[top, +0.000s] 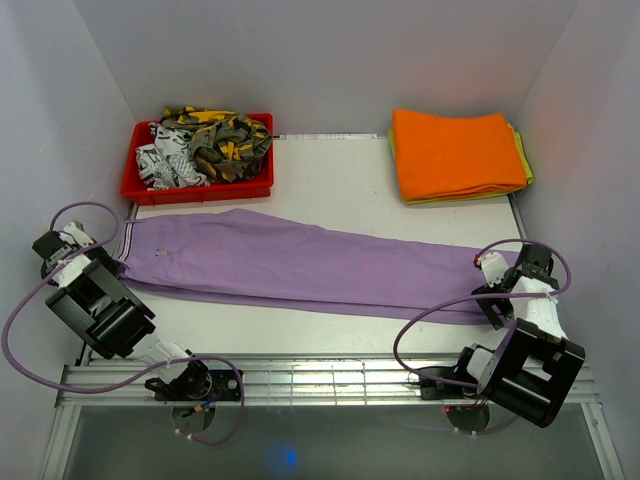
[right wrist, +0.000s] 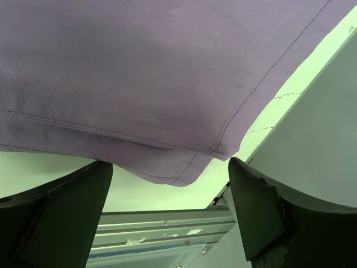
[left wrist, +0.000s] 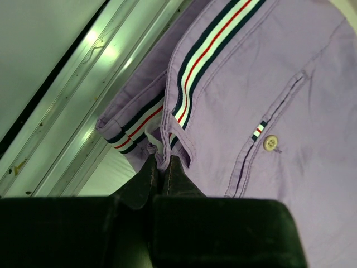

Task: Fold and stack the trousers
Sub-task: Fold the trousers

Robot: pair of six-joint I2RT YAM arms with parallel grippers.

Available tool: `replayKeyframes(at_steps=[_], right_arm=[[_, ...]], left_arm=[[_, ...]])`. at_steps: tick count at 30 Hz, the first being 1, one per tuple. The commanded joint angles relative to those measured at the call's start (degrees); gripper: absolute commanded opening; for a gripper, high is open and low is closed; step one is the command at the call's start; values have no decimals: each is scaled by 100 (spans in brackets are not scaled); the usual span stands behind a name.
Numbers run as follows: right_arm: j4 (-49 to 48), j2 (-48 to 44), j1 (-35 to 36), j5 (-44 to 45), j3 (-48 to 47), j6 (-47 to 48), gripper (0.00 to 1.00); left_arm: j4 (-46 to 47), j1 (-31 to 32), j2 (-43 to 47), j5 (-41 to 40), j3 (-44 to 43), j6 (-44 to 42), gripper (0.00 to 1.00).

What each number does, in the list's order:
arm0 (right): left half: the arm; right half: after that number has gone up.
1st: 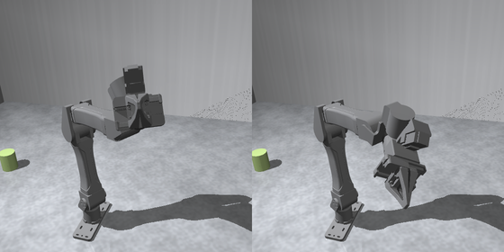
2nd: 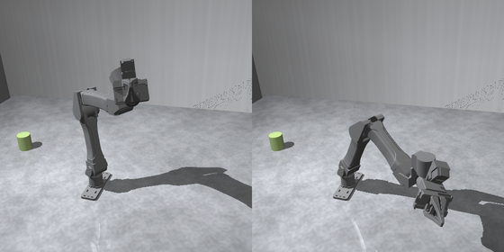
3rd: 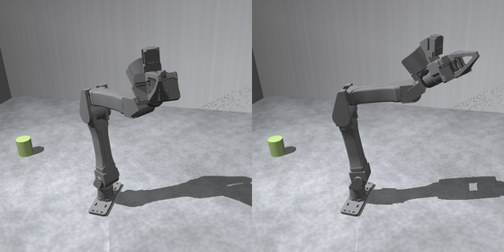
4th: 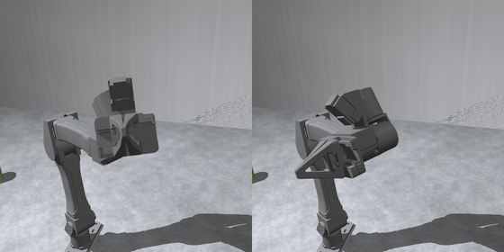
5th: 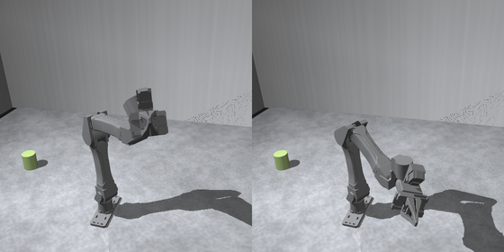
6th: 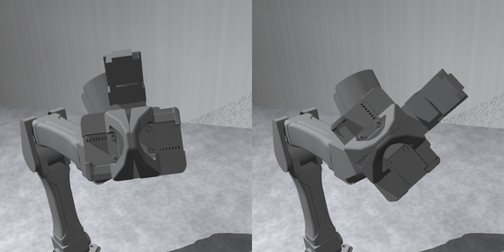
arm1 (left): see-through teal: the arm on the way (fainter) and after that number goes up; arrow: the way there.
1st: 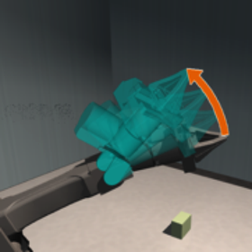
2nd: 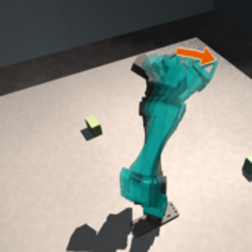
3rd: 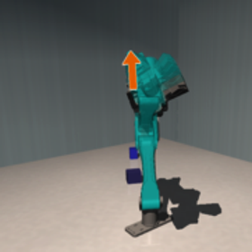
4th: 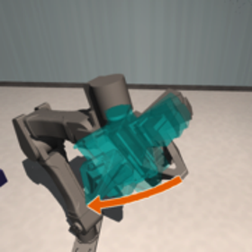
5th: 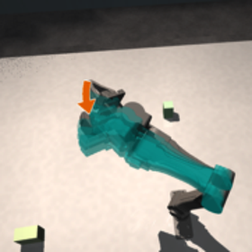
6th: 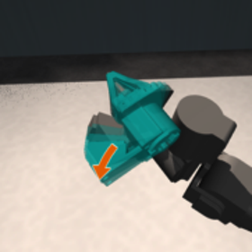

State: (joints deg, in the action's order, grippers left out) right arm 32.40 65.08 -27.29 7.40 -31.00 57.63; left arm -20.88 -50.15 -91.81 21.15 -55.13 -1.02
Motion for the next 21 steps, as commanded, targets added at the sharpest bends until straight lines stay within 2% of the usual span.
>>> replayKeyframes(at_steps=[1, 21], right_arm=[[-252, 128, -5, -37, 279, -67, 90], [-287, 198, -5, 25, 270, -173, 90]], left_arm=[[67, -56, 295, 460, -313, 40, 0], [-3, -285, 137, 452, -621, -179, 0]])
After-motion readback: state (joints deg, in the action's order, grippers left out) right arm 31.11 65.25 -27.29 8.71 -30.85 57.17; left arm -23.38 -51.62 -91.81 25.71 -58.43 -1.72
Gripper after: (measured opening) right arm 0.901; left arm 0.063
